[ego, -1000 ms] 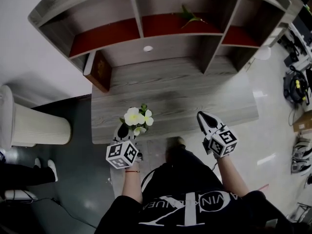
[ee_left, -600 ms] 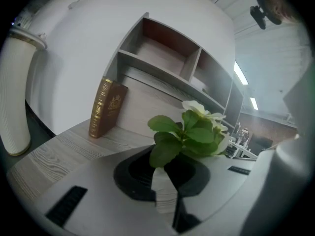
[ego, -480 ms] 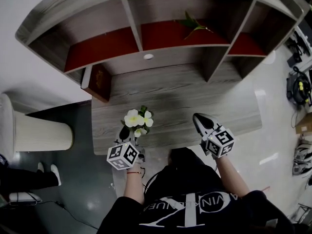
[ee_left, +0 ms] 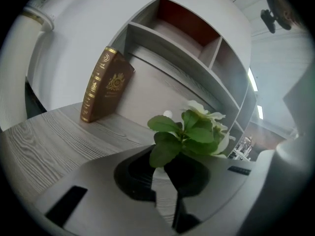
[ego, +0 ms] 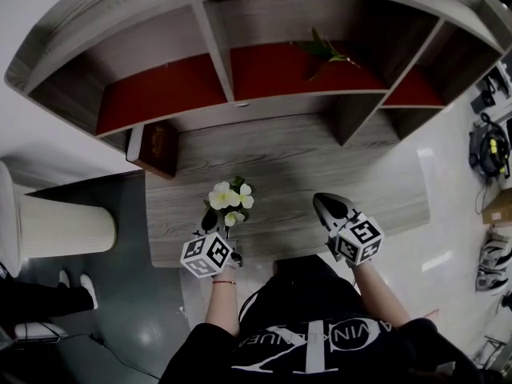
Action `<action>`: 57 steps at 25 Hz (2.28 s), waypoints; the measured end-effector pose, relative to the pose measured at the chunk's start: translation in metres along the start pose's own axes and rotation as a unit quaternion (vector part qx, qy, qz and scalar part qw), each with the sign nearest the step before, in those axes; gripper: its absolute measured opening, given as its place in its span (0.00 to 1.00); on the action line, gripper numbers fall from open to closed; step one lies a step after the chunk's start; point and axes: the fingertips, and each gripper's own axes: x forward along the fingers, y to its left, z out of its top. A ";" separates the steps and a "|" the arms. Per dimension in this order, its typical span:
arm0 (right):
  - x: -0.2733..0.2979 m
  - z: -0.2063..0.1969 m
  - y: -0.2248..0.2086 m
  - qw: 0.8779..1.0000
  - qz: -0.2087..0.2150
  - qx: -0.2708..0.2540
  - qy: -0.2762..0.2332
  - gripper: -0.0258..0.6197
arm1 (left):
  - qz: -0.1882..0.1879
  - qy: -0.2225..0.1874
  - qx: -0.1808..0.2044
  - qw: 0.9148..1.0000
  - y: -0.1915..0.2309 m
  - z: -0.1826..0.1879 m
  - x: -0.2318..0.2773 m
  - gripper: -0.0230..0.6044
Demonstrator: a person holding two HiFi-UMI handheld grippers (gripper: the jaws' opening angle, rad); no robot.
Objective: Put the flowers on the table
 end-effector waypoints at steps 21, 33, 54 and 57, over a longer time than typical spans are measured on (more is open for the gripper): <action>0.056 -0.012 -0.003 0.998 0.047 0.023 0.021 0.06 | 0.008 0.001 -0.032 0.999 0.022 0.028 0.116 0.11; 0.064 -0.019 -0.011 0.998 0.046 0.023 0.039 0.06 | 0.023 0.006 -0.069 0.997 0.036 0.041 0.160 0.11; 0.062 -0.022 -0.012 0.997 0.053 0.034 0.038 0.06 | -0.012 -0.009 -0.112 0.994 0.018 0.054 0.165 0.19; 0.063 -0.023 -0.011 0.997 0.052 0.030 0.041 0.06 | -0.007 -0.007 -0.122 0.992 0.022 0.050 0.161 0.20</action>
